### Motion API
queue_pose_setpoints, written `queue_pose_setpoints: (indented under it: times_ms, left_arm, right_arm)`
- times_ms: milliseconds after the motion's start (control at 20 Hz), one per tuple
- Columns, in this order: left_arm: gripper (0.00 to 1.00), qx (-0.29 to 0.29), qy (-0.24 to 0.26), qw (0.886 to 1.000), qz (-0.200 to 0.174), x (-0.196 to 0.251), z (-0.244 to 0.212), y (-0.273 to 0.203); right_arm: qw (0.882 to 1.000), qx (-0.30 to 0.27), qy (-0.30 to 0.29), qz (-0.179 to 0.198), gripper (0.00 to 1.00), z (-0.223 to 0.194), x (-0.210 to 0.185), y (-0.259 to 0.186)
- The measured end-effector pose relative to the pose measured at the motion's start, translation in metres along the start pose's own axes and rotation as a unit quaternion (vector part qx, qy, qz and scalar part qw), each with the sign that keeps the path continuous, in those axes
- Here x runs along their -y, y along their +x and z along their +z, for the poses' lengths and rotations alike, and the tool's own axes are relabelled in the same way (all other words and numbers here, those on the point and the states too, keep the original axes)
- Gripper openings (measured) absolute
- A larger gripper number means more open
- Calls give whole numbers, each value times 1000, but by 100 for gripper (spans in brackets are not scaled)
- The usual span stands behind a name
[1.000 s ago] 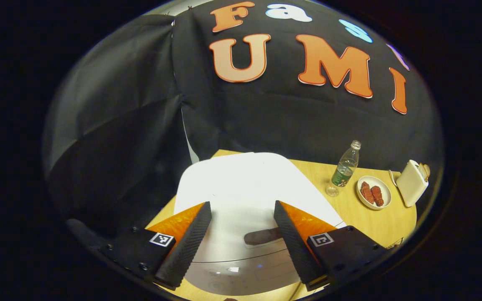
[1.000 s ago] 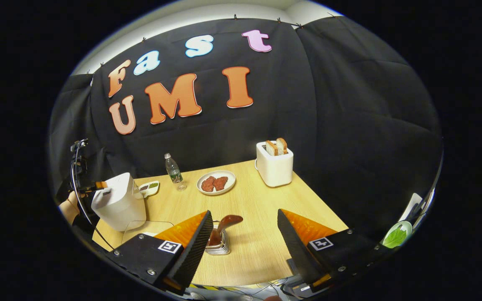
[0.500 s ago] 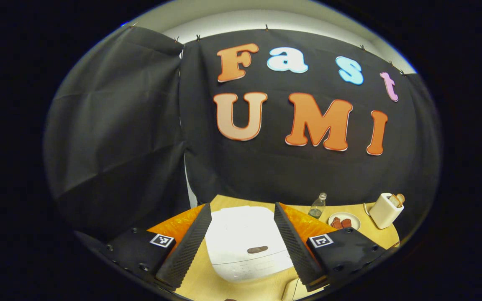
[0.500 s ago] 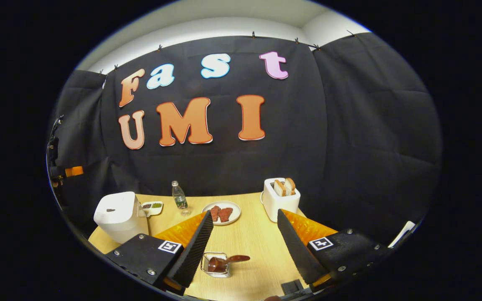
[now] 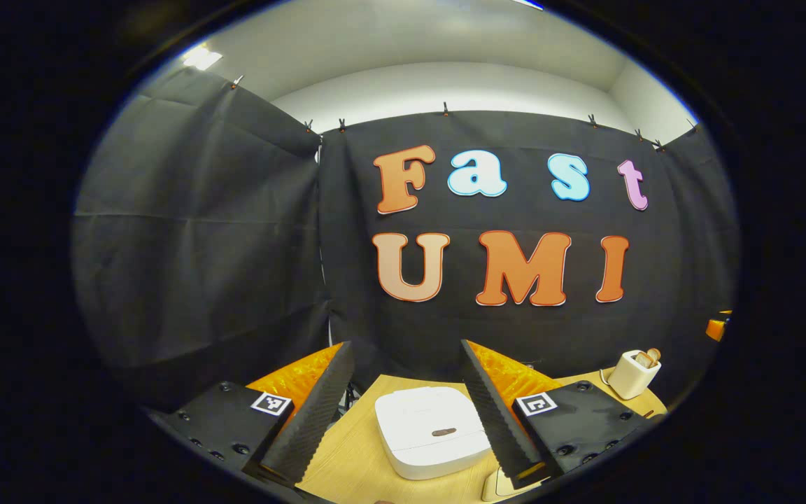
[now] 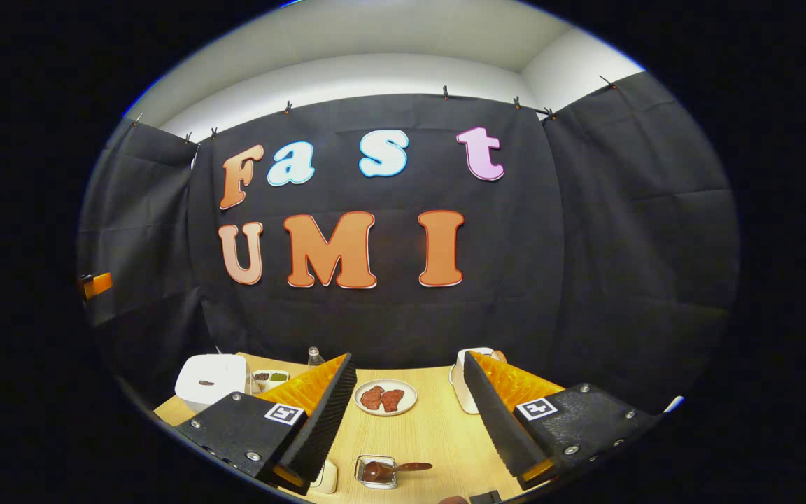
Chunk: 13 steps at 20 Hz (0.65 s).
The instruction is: Close the left gripper, press the button to open the rice cooker; take a wooden spoon from the chopstick holder with the right hand, scoop a spoonful of rice and pour it into the rice cooker, then put the wooden spoon back into the chopstick holder.
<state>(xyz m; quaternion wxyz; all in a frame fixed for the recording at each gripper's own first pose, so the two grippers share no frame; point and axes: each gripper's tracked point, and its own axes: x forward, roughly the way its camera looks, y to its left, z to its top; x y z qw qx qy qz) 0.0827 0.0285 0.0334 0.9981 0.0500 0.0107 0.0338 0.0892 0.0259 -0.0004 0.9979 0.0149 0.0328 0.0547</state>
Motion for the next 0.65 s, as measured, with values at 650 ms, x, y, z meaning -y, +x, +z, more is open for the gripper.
queue_pose_setpoints:
  times_ms: [650]
  left_arm:
    - [100, 7, -7, 1000, 1, -5, 0, -17]
  right_arm:
    - [1000, 2, 4, 0, 95, -3, -5, -10]
